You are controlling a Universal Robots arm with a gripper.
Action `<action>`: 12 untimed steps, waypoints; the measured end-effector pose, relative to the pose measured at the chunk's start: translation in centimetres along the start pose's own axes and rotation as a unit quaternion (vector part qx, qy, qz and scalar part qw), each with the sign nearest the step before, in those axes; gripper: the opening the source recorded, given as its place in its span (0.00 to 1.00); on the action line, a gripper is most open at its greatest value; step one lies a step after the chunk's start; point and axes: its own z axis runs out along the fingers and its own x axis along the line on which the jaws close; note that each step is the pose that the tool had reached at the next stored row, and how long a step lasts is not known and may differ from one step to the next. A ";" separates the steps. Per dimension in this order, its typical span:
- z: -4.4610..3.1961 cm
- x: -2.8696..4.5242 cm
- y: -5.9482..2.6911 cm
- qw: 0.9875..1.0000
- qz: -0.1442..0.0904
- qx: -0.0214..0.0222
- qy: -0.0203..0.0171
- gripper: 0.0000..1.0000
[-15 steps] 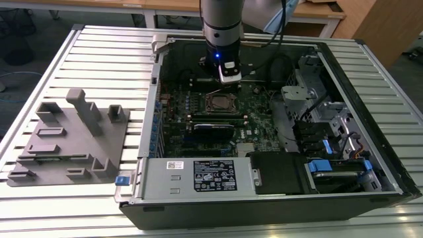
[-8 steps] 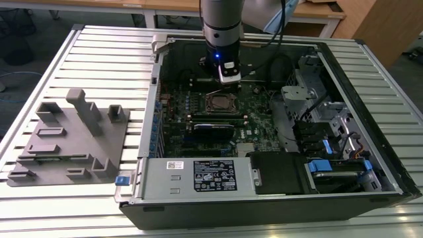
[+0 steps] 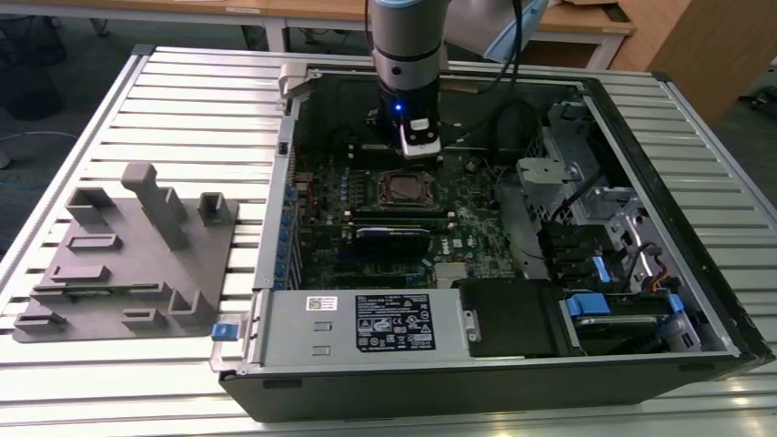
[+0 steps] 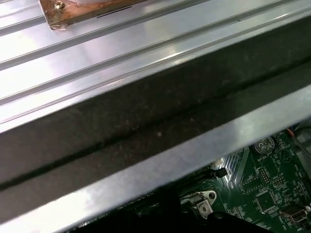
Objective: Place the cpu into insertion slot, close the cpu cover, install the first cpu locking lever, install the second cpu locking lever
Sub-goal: 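Install the first cpu locking lever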
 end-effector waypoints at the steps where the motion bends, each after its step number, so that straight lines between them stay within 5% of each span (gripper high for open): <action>1: 0.03 0.00 -0.01 1.000 0.000 0.000 0.000 0.10; 12: 0.11 -0.04 0.10 1.000 0.021 0.002 -0.004 0.10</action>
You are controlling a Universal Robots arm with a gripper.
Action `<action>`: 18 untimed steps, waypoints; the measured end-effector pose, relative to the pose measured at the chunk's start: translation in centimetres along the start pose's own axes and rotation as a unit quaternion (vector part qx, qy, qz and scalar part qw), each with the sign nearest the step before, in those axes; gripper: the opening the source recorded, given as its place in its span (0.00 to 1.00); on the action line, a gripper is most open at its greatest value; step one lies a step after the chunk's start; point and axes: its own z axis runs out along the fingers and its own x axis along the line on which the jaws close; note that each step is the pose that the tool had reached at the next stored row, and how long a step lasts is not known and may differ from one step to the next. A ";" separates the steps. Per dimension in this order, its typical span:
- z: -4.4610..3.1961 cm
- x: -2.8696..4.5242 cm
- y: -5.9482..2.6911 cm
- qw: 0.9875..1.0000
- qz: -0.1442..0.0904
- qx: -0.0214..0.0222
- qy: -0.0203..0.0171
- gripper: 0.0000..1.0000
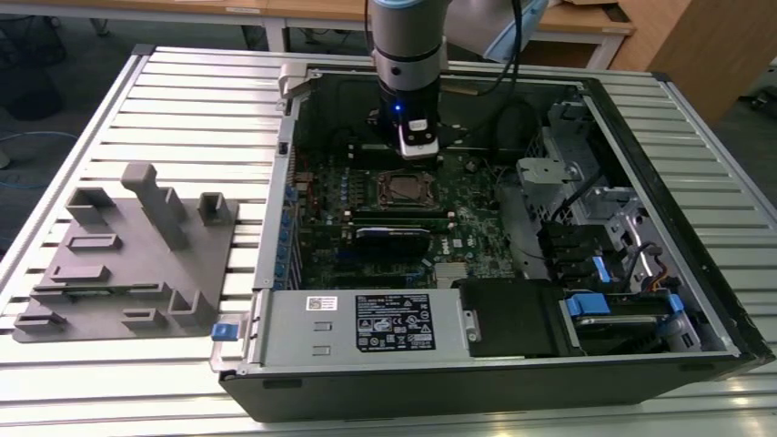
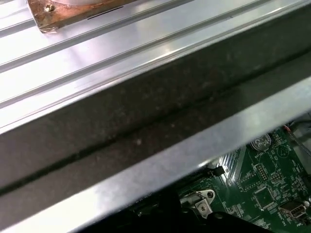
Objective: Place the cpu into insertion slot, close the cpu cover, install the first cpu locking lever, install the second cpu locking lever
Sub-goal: 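Install the first cpu locking lever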
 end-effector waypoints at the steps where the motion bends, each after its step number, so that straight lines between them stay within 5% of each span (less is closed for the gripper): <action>1: 0.00 0.00 0.01 1.000 0.000 0.000 0.000 0.10; 10: 0.09 0.18 0.36 1.000 0.000 0.001 0.000 0.10; 18: 0.36 0.20 0.30 1.000 -0.001 0.015 -0.008 0.10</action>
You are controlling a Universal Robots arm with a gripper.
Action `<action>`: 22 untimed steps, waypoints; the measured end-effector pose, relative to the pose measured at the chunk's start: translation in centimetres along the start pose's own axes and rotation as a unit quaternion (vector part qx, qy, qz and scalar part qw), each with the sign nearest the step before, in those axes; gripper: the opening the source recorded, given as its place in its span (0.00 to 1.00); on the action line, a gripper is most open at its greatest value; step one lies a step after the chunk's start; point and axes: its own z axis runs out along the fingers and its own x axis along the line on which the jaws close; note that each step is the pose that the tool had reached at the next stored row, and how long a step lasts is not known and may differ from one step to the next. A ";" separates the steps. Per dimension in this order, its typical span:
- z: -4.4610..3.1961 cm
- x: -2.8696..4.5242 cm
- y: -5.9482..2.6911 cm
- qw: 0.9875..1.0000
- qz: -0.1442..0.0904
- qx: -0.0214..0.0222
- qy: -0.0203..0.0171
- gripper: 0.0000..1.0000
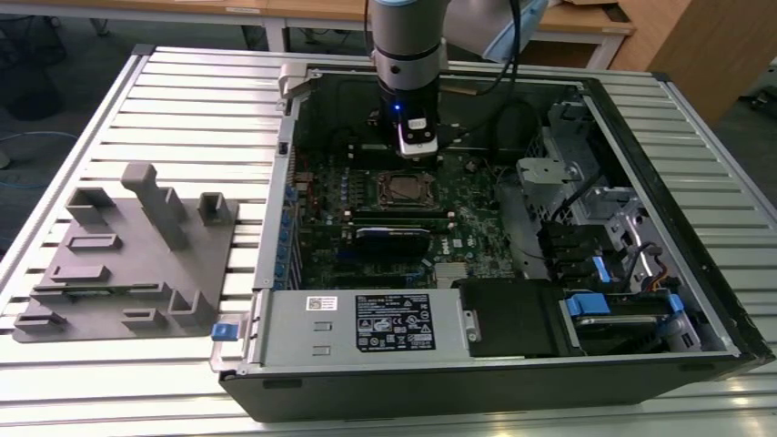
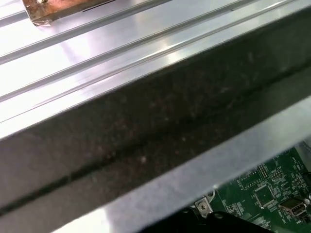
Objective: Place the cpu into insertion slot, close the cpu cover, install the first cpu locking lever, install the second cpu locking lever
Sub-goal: 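Install the first cpu locking lever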
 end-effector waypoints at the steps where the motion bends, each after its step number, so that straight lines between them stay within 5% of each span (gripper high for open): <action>1: 0.04 0.00 0.00 1.000 0.000 0.002 -0.001 0.10; 5: 0.17 0.05 0.05 1.000 -0.001 0.009 -0.004 0.10; 19: 0.33 0.57 1.04 1.000 -0.002 0.011 -0.005 0.10; 22: 0.34 0.55 1.02 1.000 -0.002 0.015 -0.007 0.10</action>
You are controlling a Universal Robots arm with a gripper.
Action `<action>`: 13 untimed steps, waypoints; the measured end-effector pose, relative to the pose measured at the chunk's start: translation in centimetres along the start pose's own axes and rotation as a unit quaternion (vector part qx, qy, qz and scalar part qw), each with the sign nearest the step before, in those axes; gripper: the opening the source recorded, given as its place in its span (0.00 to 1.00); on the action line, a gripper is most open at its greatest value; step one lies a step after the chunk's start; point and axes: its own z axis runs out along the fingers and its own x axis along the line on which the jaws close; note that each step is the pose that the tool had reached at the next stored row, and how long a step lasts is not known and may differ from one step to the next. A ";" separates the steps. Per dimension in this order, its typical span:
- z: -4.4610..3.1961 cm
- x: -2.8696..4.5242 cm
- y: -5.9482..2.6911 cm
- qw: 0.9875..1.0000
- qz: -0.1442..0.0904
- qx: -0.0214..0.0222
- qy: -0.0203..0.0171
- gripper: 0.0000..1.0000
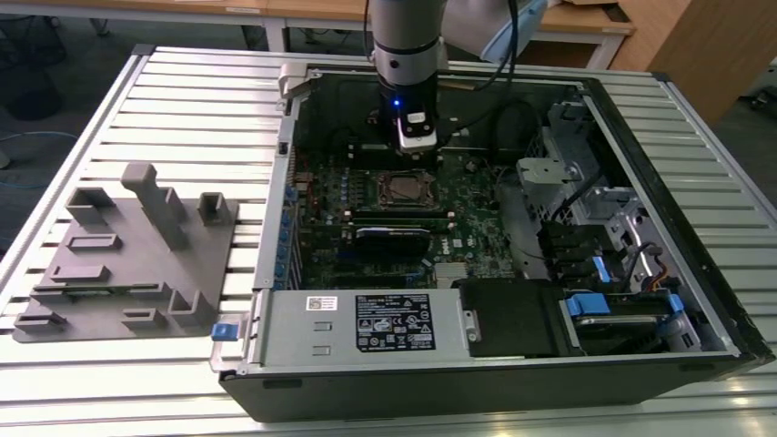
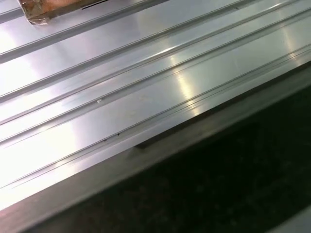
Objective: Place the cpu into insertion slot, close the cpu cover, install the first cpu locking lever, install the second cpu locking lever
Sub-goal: 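Install the first cpu locking lever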
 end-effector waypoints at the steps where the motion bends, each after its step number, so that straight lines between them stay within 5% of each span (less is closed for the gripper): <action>1: 0.00 0.00 -0.02 1.000 0.000 0.002 -0.001 0.10; 7: 0.14 0.00 -0.06 1.000 -0.002 0.015 -0.007 0.10; 13: 0.27 0.02 -0.06 1.000 -0.002 0.015 -0.007 0.10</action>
